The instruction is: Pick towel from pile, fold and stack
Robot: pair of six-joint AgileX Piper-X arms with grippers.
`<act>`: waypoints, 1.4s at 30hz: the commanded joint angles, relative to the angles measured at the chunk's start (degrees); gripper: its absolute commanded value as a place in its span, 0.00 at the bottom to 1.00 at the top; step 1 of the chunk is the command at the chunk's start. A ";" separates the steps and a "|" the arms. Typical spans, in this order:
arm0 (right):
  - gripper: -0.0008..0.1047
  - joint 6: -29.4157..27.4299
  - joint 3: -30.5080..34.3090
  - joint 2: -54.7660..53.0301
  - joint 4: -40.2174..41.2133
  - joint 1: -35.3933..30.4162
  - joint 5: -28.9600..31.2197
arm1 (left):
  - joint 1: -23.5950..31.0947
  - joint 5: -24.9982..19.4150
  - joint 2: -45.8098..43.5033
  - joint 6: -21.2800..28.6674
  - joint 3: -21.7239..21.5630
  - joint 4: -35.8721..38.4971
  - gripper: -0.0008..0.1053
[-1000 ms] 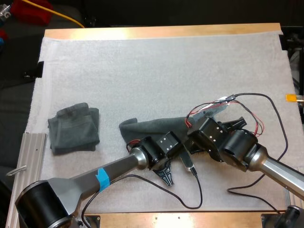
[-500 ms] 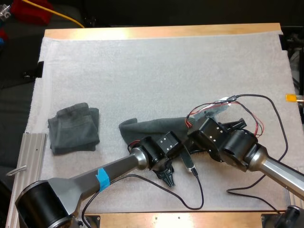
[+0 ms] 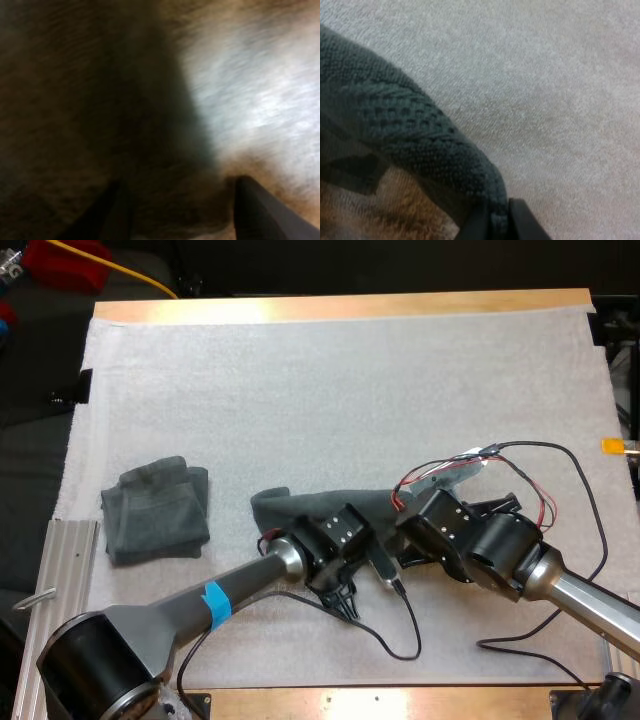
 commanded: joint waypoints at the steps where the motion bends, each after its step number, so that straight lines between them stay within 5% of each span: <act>1: 0.02 0.54 -0.13 -0.43 0.87 -0.21 -0.09 | 0.61 0.72 0.05 0.60 -0.27 0.77 0.45; 15: 0.02 0.59 -0.13 -0.43 0.87 -0.21 -0.09 | 1.26 7.29 0.05 1.63 -0.27 0.68 0.39; 20: 0.02 0.59 -0.13 -0.43 0.87 -0.21 -0.09 | 1.26 7.28 0.05 1.63 -0.27 0.86 0.14; 26: 0.02 0.59 -0.13 -0.43 0.87 -0.21 -0.09 | 1.26 7.28 0.05 2.54 -0.27 0.85 0.10; 34: 0.02 0.59 -0.13 -0.43 0.87 -0.21 -0.09 | 1.26 0.86 -1.41 3.34 -0.27 3.44 0.01; 42: 0.02 -0.66 -0.30 -0.44 0.48 -0.21 -0.13 | 1.26 0.46 -9.12 4.18 -0.40 8.13 0.01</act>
